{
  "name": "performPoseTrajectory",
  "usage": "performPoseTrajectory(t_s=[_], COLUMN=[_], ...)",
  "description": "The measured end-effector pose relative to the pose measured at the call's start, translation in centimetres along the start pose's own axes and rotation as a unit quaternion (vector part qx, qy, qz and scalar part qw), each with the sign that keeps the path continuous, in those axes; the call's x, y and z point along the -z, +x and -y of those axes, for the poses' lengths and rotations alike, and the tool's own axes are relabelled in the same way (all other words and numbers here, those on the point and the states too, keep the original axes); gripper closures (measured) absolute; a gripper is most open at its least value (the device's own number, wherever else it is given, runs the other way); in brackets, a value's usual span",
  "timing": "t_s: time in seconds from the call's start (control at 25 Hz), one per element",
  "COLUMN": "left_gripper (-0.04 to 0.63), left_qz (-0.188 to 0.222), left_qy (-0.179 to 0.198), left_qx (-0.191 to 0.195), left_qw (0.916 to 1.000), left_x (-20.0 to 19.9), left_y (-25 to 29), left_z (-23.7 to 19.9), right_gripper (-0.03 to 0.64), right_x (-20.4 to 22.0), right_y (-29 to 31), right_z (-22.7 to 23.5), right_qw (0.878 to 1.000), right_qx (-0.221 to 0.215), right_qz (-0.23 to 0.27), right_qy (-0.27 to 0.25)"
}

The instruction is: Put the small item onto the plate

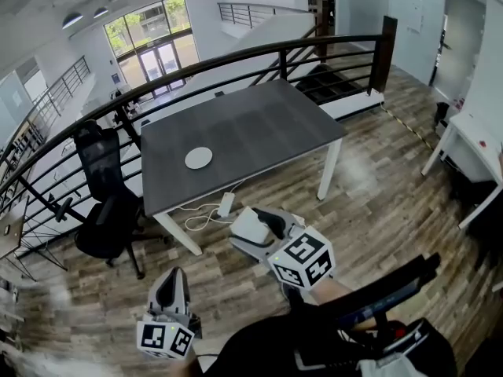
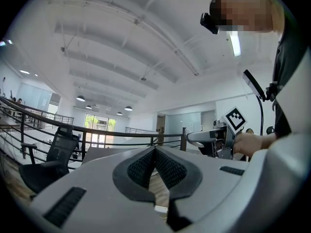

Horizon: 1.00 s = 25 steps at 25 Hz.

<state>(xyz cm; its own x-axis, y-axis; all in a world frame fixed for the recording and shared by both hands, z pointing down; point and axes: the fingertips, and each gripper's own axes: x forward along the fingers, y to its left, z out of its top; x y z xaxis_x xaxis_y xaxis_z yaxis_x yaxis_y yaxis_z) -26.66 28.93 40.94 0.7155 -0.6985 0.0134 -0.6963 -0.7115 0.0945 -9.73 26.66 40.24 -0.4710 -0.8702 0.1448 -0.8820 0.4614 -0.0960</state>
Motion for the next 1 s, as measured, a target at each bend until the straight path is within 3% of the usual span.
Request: performPoseTrajectory(t_s=[0.16, 0.36, 1.0], left_gripper=[0.592, 0.592, 0.592], left_qz=[-0.010, -0.016, -0.036], left_qy=[0.005, 0.010, 0.013], left_qx=[-0.004, -0.030, -0.075], left_qw=[0.9999, 0.9994, 0.9965], left_x=[-0.7, 0.2, 0.0], left_y=[0.8, 7.3, 18.2], left_z=[0.3, -0.1, -2.0], right_gripper=[0.286, 0.285, 0.285], right_x=[-1.3, -1.0, -1.9], right_y=[1.0, 3.9, 10.4], right_z=[0.9, 7.3, 17.7], right_qw=[1.000, 0.999, 0.997], right_qx=[-0.013, -0.033, -0.076], right_qz=[0.005, 0.006, 0.004], right_qy=[0.002, 0.003, 0.022])
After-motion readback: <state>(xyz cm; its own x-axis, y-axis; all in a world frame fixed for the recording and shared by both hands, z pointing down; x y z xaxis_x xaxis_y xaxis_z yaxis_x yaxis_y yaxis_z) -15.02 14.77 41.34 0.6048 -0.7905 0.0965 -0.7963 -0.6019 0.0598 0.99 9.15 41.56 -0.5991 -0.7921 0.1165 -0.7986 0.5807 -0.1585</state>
